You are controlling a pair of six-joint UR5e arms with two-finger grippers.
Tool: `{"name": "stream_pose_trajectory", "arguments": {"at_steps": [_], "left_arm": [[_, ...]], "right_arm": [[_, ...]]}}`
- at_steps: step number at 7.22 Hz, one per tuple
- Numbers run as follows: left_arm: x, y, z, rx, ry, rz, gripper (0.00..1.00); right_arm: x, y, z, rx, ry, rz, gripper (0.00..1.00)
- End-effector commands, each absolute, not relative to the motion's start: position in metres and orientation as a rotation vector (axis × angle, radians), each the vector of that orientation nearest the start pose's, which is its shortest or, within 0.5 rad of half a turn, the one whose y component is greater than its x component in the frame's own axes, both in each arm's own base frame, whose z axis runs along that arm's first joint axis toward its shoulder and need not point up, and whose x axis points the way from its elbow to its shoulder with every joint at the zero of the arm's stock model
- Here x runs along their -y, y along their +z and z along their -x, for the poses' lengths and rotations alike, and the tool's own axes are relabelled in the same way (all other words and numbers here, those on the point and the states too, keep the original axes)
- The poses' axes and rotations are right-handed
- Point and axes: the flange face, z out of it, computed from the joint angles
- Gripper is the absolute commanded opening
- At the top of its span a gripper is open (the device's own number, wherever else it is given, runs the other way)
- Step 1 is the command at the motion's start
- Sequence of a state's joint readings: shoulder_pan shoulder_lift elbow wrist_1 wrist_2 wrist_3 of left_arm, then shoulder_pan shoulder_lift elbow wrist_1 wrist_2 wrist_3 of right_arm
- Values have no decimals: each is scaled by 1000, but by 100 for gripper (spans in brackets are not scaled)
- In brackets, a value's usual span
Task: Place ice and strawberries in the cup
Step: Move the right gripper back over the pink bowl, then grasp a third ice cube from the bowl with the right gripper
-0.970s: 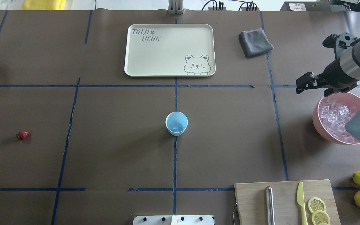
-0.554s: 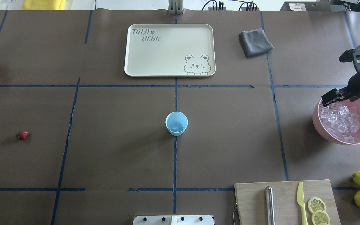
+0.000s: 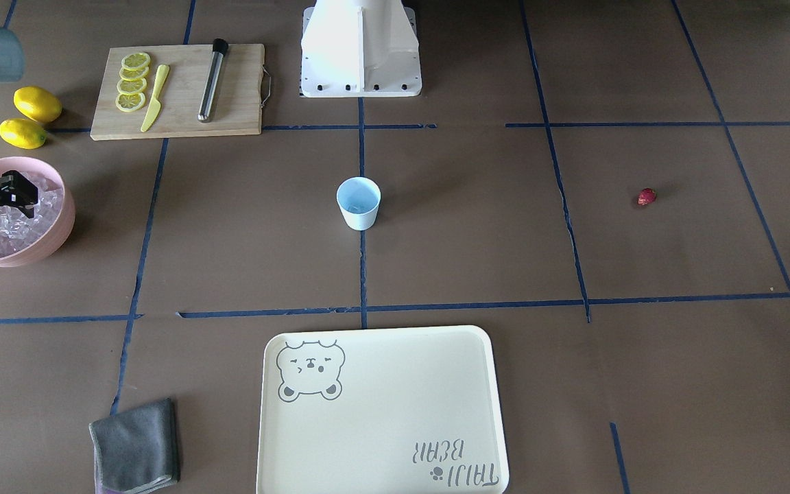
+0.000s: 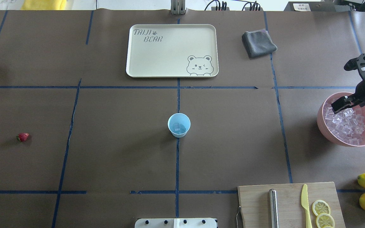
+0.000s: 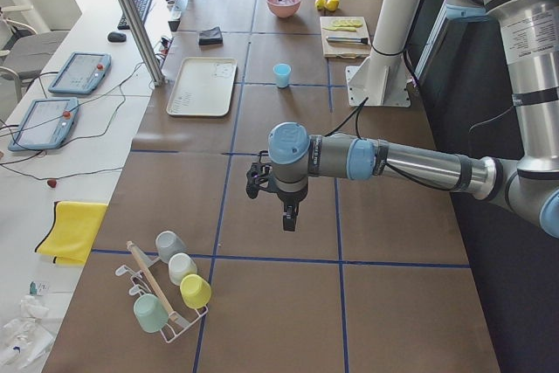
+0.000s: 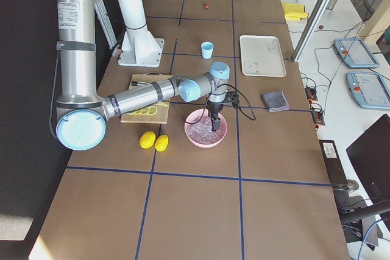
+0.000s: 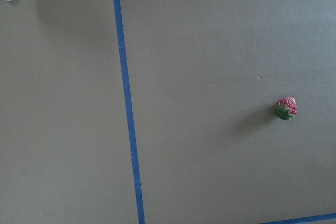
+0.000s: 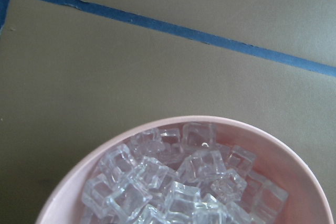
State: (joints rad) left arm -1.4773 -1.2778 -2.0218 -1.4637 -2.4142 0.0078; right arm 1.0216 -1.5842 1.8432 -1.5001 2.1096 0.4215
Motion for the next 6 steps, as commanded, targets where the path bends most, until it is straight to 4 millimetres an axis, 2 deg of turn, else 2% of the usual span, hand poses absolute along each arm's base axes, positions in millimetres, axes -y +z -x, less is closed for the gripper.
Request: {"name": "stream_pose_trajectory", "arguments": {"at_steps": [1, 2, 3, 5, 6], "left_arm": [[371, 569, 24, -845, 117, -11, 100], [371, 568, 24, -848, 117, -13, 100], [371, 568, 24, -848, 118, -14, 100], [371, 568, 24, -848, 117, -13, 100], [371, 567, 24, -848, 118, -14, 100]], "right_arm": [[465, 543, 189, 616, -208, -21, 80], [466, 552, 190, 609, -208, -7, 74], [467, 552, 191, 608, -202, -5, 67], [467, 555, 190, 608, -198, 1, 66], [466, 555, 190, 607, -197, 2, 59]]}}
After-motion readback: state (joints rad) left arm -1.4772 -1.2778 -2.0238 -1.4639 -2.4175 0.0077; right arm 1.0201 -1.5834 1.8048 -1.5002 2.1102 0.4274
